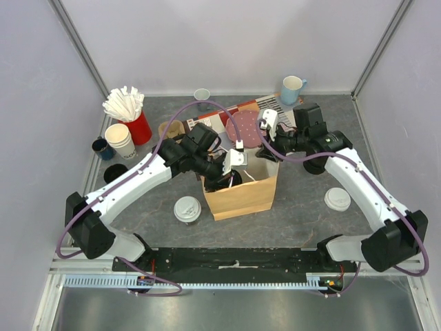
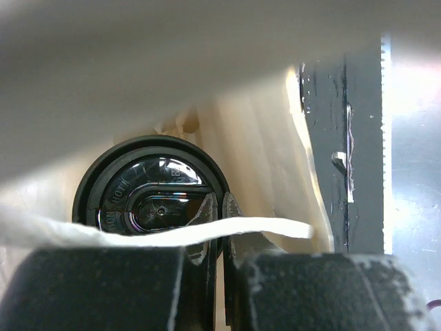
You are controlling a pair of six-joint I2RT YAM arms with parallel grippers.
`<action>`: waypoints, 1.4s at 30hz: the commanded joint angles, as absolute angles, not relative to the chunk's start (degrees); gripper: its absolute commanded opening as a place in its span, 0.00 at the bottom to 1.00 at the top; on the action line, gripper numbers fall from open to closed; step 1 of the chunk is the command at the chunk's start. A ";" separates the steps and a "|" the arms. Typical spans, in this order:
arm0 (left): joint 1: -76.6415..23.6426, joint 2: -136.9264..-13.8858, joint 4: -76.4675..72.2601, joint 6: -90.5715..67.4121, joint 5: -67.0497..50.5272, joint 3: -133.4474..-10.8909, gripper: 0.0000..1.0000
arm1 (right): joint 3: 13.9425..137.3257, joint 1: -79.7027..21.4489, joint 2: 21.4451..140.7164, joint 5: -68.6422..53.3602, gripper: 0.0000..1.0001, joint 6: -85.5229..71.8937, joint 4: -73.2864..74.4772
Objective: Pack the takeout coffee
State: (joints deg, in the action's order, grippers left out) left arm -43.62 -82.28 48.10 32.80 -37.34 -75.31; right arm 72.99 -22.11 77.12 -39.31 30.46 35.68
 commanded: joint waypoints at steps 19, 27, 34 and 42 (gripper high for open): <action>-41.75 -83.06 56.25 38.93 -35.07 -75.41 0.16 | 68.38 -22.06 65.48 -33.49 0.06 33.05 43.59; -41.75 -82.18 56.60 40.34 -36.12 -77.43 0.48 | 69.08 -22.06 65.48 -33.13 0.09 32.43 43.59; -41.75 -81.04 56.86 39.99 -36.03 -86.29 0.50 | 69.17 -22.15 65.83 -32.87 0.10 32.34 43.33; -41.75 -78.58 54.06 35.08 -36.30 -88.42 0.67 | 68.73 -22.15 66.09 -32.61 0.11 32.43 42.19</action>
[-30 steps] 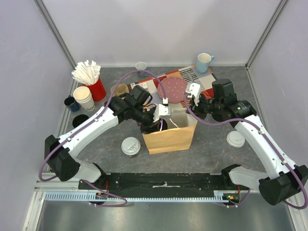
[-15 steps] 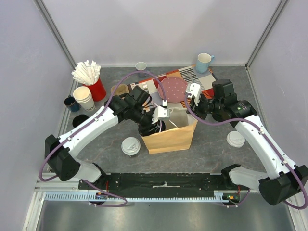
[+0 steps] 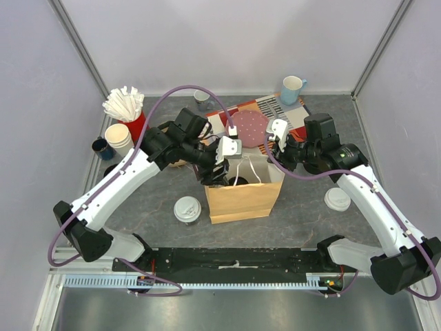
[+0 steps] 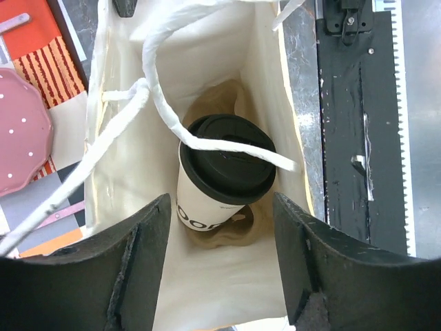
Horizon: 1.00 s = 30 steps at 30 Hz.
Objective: Pack the takeout coffee
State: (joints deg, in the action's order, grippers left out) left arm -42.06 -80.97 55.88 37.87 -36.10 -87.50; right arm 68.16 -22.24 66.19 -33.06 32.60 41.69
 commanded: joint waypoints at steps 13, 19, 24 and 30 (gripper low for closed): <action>-39.91 -74.27 42.55 19.78 -30.76 -92.37 0.86 | 68.64 -22.24 65.66 -34.01 0.16 30.94 40.52; -33.58 -71.99 40.43 15.03 -30.50 -91.94 0.88 | 68.29 -22.32 64.69 -33.66 0.43 28.75 39.03; -29.36 -69.35 37.80 10.64 -28.83 -88.69 0.89 | 68.82 -22.41 63.90 -34.10 0.70 26.28 37.27; -25.05 -65.57 34.81 7.47 -27.51 -82.72 0.89 | 70.57 -22.94 63.72 -34.63 0.89 24.79 36.91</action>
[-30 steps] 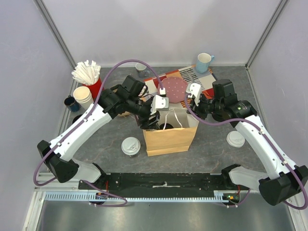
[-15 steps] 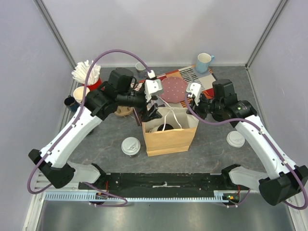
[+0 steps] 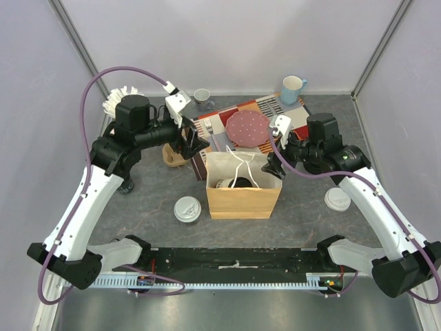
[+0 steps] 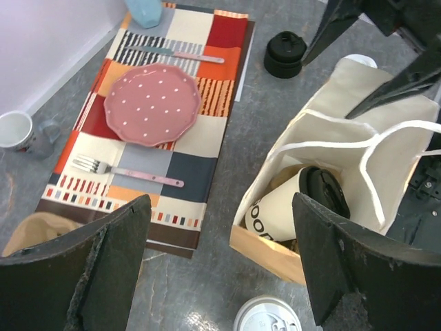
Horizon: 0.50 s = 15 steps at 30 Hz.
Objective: Pack the takeout coffee
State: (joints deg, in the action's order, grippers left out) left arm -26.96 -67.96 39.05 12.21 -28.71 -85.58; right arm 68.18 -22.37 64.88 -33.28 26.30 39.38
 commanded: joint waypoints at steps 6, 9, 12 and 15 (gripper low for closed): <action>-22.59 -62.93 34.45 6.33 -26.63 -79.37 0.89 | 72.42 -23.47 63.72 -34.80 0.98 24.61 37.18; -21.01 -62.23 34.54 5.36 -25.75 -78.32 0.89 | 73.47 -23.73 63.90 -35.42 0.98 24.26 37.27; -18.29 -62.14 35.33 3.35 -25.58 -77.70 0.89 | 74.62 -23.82 63.98 -35.68 0.98 24.17 37.44; -16.53 -62.66 37.08 1.50 -24.96 -76.91 0.89 | 76.02 -23.91 64.25 -36.21 0.98 24.17 37.88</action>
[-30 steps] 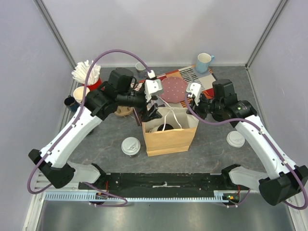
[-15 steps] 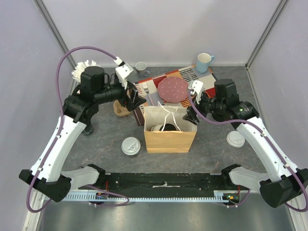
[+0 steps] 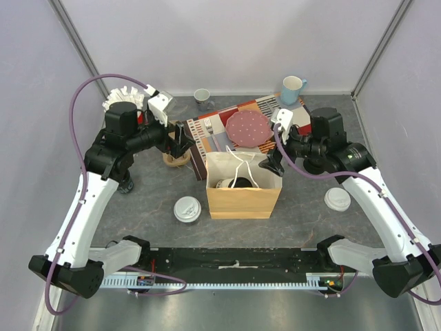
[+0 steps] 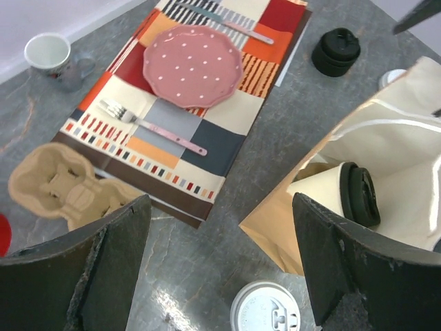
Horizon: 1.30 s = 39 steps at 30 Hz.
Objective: Pack the takeout coffee
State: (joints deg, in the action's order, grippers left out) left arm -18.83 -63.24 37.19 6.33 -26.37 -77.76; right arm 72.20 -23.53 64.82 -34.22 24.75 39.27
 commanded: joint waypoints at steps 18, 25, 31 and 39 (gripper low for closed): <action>-7.30 -59.86 43.68 1.48 -19.07 -67.85 0.89 | 87.95 -26.70 65.82 -36.24 0.98 10.47 24.78; -2.64 -59.41 45.26 -0.52 -19.33 -65.49 0.89 | 107.39 -51.63 82.86 -22.95 0.94 17.12 40.75; 5.17 -59.68 46.14 -2.99 -18.20 -62.58 0.89 | 112.41 -65.54 94.81 -14.94 0.88 23.36 49.81; 11.87 -58.89 42.98 -4.40 -18.90 -59.33 0.86 | 112.68 -74.71 103.88 -13.25 0.70 41.28 61.16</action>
State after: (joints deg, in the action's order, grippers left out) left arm 11.42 -60.36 46.09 -2.26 -18.22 -60.64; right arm 110.30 -72.51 102.45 -14.28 28.42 52.71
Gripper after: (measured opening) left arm 0.865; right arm 0.704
